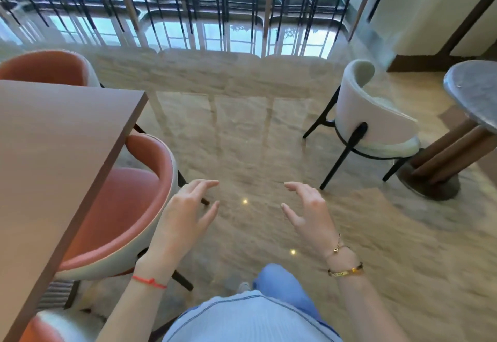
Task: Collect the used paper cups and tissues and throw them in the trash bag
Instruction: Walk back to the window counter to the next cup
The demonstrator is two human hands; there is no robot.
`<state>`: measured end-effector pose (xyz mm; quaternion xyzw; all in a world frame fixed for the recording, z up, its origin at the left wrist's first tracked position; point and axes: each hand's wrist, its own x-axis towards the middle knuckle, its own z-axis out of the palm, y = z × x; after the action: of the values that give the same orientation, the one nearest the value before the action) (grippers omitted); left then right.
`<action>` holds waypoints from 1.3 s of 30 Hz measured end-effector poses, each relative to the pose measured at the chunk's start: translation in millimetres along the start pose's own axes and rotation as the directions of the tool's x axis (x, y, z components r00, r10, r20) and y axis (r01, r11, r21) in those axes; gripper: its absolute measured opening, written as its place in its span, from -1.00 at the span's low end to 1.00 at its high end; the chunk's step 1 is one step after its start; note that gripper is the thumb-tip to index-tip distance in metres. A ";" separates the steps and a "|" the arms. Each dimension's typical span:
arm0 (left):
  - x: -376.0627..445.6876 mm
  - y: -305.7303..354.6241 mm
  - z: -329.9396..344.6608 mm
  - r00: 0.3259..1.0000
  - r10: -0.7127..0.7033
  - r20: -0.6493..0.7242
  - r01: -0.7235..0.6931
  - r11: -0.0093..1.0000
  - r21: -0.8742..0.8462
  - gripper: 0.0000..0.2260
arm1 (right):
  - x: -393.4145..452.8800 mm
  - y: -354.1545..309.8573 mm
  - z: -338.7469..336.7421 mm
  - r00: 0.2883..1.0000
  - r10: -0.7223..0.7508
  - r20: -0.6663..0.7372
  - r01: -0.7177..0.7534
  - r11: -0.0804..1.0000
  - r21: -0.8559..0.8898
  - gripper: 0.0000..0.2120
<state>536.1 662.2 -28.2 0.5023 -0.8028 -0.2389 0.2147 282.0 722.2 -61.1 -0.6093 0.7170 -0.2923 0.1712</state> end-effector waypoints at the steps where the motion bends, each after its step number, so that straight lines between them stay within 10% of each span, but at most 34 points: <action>1: 17.9 -4.1 -1.8 1.000 -0.008 0.002 0.008 1.000 0.004 -0.65 | 19.5 1.2 0.8 1.000 -0.003 0.001 0.003 1.000 0.000 -0.64; 19: 371.5 -95.8 -11.2 0.965 -0.219 -0.145 0.220 0.975 -0.004 -0.65 | 451.0 29.6 39.4 0.965 -0.195 0.175 0.197 0.980 0.003 -0.63; 39: 661.4 -302.4 -114.0 0.827 -0.453 -0.332 0.462 0.885 -0.057 -0.69 | 852.3 -84.7 194.1 0.846 -0.388 0.365 0.396 0.916 0.057 -0.64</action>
<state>548.9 -73.5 -49.6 0.7156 -0.6136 -0.1835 0.2786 294.8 -155.9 -63.2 -0.7883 0.5352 -0.1940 0.2334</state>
